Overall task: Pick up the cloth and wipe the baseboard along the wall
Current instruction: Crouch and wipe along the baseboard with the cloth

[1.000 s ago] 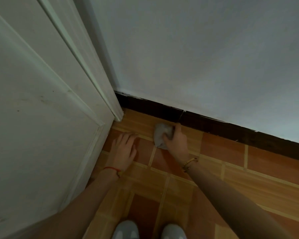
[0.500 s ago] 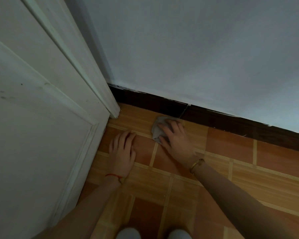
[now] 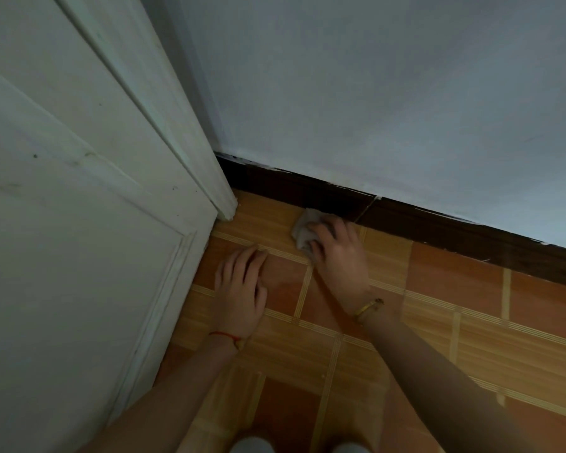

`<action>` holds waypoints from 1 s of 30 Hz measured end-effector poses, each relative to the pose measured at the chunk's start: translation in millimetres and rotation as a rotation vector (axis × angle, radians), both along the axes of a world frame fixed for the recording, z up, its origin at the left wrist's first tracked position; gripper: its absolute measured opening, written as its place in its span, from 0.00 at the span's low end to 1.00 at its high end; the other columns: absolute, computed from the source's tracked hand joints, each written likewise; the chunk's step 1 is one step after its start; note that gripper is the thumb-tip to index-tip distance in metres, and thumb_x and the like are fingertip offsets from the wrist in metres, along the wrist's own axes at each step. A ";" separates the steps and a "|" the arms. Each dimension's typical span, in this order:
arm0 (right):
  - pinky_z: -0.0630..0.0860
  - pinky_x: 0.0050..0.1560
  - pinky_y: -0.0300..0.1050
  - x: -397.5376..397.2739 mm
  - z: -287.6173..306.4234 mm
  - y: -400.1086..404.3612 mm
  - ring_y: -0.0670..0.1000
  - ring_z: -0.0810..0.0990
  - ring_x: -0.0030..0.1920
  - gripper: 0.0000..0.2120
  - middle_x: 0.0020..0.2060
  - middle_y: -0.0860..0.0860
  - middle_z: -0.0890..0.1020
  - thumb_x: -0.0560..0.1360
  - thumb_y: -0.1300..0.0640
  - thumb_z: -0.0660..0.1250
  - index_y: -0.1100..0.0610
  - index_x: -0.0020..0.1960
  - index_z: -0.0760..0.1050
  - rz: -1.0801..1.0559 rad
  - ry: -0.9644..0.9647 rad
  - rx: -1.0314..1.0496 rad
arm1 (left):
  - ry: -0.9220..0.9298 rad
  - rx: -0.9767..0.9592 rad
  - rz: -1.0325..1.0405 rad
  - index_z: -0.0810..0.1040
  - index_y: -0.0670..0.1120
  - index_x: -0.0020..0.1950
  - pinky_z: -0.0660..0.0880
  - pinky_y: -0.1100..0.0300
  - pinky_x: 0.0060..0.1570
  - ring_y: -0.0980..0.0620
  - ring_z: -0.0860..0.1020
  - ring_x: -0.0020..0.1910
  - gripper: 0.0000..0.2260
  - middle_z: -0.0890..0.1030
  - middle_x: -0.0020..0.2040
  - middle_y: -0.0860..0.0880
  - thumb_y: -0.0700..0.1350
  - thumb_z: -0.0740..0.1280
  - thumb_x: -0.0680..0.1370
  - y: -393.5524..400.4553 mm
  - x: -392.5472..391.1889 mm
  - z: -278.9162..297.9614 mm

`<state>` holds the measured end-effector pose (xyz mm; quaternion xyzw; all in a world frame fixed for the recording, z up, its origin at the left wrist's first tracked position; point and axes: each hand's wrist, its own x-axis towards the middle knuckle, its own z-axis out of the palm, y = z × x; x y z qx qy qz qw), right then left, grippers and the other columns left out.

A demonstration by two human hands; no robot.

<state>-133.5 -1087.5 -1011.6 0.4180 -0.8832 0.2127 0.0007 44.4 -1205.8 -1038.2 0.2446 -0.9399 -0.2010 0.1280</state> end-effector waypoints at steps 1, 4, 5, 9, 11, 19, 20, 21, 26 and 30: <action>0.75 0.53 0.52 -1.2 0.0 5.2 0.58 0.74 0.55 0.12 0.57 0.58 0.77 0.76 0.59 0.68 0.57 0.59 0.78 -0.026 -0.002 -0.009 | 0.003 0.004 -0.003 0.74 0.43 0.71 0.61 0.47 0.71 0.44 0.69 0.69 0.22 0.74 0.71 0.43 0.42 0.59 0.77 0.1 0.2 -0.3; 0.75 0.55 0.52 4.1 -1.6 2.0 0.58 0.74 0.56 0.13 0.56 0.59 0.78 0.75 0.61 0.68 0.58 0.59 0.78 -0.067 0.013 -0.039 | 0.001 0.004 -0.008 0.74 0.43 0.71 0.61 0.46 0.72 0.44 0.69 0.69 0.22 0.73 0.71 0.43 0.42 0.59 0.78 -0.3 0.9 -0.5; 0.76 0.55 0.52 7.3 -1.8 -4.7 0.58 0.74 0.56 0.13 0.56 0.59 0.78 0.75 0.61 0.68 0.59 0.60 0.78 -0.055 0.019 -0.046 | 0.001 0.002 -0.008 0.74 0.43 0.71 0.61 0.46 0.72 0.44 0.69 0.70 0.22 0.73 0.71 0.43 0.42 0.59 0.78 -0.6 1.1 -0.7; 0.76 0.54 0.51 18.1 -6.6 -55.0 0.60 0.77 0.55 0.15 0.56 0.61 0.79 0.73 0.62 0.70 0.60 0.60 0.78 0.081 0.008 -0.036 | -0.003 -0.005 -0.009 0.74 0.43 0.71 0.61 0.46 0.72 0.44 0.69 0.69 0.21 0.73 0.71 0.43 0.42 0.59 0.78 -0.8 1.0 -0.1; 0.78 0.50 0.51 22.5 -7.5 -81.7 0.60 0.78 0.52 0.15 0.53 0.61 0.79 0.71 0.63 0.72 0.60 0.57 0.79 0.116 0.001 -0.026 | -0.015 -0.010 -0.005 0.74 0.43 0.71 0.61 0.45 0.72 0.44 0.68 0.70 0.22 0.73 0.70 0.42 0.42 0.58 0.78 -0.6 1.7 -0.4; 0.77 0.45 0.51 6.4 0.8 -50.9 0.59 0.76 0.49 0.11 0.50 0.59 0.79 0.71 0.62 0.70 0.59 0.54 0.79 0.082 0.044 -0.009 | -0.010 0.013 -0.014 0.74 0.43 0.72 0.64 0.44 0.71 0.43 0.69 0.70 0.22 0.73 0.71 0.44 0.42 0.59 0.78 -0.9 1.7 1.3; 0.76 0.46 0.51 2.1 1.8 -37.1 0.58 0.76 0.50 0.11 0.51 0.58 0.78 0.72 0.61 0.69 0.58 0.55 0.79 0.055 0.051 -0.008 | -0.008 0.014 -0.016 0.74 0.43 0.72 0.64 0.44 0.71 0.43 0.69 0.70 0.22 0.73 0.72 0.44 0.42 0.59 0.78 -0.9 1.8 1.2; 0.75 0.48 0.50 -2.1 2.9 -22.1 0.58 0.75 0.51 0.11 0.51 0.58 0.78 0.73 0.61 0.68 0.58 0.55 0.79 0.029 0.057 -0.011 | -0.006 0.015 -0.017 0.74 0.44 0.72 0.64 0.43 0.72 0.43 0.69 0.70 0.22 0.73 0.72 0.44 0.42 0.59 0.78 -0.9 2.2 0.9; 0.75 0.53 0.52 -1.3 1.9 20.7 0.60 0.75 0.54 0.11 0.53 0.59 0.78 0.74 0.61 0.69 0.59 0.57 0.79 -0.152 0.042 -0.021 | -0.011 0.016 -0.003 0.73 0.44 0.73 0.61 0.44 0.73 0.44 0.68 0.71 0.22 0.72 0.72 0.44 0.42 0.58 0.78 0.7 1.3 0.1; 0.76 0.52 0.53 6.1 -2.9 -11.8 0.61 0.76 0.53 0.11 0.51 0.61 0.79 0.73 0.61 0.66 0.60 0.55 0.78 -0.104 0.047 -0.039 | -0.013 0.003 -0.006 0.74 0.44 0.72 0.61 0.47 0.72 0.45 0.68 0.70 0.22 0.72 0.72 0.44 0.42 0.59 0.77 0.8 -0.4 1.1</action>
